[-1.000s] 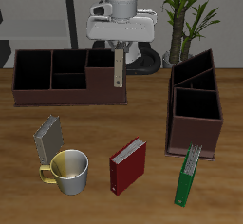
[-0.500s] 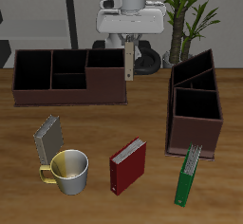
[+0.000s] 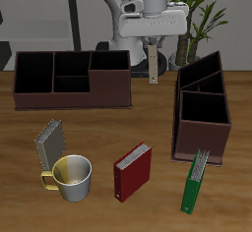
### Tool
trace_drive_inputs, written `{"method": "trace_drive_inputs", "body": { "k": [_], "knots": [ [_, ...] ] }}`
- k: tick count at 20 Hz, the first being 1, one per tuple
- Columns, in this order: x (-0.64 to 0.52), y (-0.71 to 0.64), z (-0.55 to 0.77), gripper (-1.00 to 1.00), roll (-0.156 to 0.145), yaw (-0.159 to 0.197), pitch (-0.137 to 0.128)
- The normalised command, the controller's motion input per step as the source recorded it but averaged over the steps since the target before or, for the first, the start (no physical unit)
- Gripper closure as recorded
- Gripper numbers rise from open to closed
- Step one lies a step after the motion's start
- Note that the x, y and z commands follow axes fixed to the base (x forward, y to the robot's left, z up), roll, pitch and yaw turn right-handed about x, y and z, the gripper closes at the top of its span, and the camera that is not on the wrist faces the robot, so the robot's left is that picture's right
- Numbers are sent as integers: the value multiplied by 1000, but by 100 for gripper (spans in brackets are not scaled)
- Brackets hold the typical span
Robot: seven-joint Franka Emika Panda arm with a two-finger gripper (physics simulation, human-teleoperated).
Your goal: Place the left yellow book into the left desk caddy's front compartment
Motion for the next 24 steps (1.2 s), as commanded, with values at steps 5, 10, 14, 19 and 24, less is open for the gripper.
{"method": "trace_drive_inputs", "body": {
  "k": [5,10,14,19,24],
  "knots": [
    [21,268,57,100,33,-12,0],
    [74,226,-72,100,14,-41,36],
    [105,190,-141,100,51,-78,120],
    [19,102,-97,100,27,-23,68],
    [-17,85,-148,100,17,-2,46]
  ]
}}
